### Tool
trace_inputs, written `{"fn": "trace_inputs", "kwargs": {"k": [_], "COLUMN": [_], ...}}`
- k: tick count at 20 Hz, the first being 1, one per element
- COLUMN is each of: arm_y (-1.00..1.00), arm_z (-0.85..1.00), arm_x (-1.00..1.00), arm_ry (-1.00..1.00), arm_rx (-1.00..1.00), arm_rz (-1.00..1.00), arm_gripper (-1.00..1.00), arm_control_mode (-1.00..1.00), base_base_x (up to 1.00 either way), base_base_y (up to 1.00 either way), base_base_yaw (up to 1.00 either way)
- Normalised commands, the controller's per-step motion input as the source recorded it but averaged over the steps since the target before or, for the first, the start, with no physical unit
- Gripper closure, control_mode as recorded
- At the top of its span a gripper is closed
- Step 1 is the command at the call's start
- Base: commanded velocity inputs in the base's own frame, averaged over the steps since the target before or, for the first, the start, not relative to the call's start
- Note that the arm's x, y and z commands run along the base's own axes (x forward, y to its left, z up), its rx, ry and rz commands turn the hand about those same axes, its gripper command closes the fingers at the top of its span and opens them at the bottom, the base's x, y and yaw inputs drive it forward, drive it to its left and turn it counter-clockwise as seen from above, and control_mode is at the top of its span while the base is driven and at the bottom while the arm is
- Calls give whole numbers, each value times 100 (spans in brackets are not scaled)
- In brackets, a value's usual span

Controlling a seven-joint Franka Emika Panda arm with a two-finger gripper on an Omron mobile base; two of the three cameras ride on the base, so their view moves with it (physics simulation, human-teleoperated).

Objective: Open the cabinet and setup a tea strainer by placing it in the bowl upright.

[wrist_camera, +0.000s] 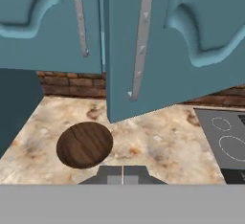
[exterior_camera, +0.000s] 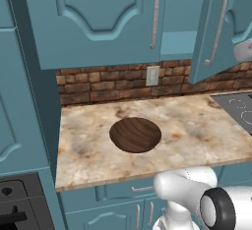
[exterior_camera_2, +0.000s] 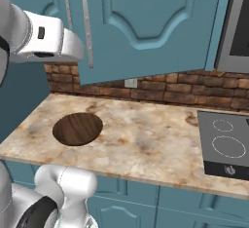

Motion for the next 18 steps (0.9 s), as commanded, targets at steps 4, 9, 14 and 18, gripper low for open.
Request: {"fn": "trace_inputs", "kwargs": {"k": [4,9,14,18], "arm_y": [88,99,53,30], "arm_z": [4,0,-9,-26], "arm_x": [0,13,25,40], "arm_ry": [7,8,17,31], "arm_rx": [-24,-21,-16,-39], "arm_rz": [0,0,0,1], "arm_gripper": [100,-100,-100,-100], "arm_control_mode": [-100,-100,-100,-100], "base_base_x": [0,0,0,0], "base_base_y": [0,0,0,0], "base_base_yaw": [0,0,0,0]}}
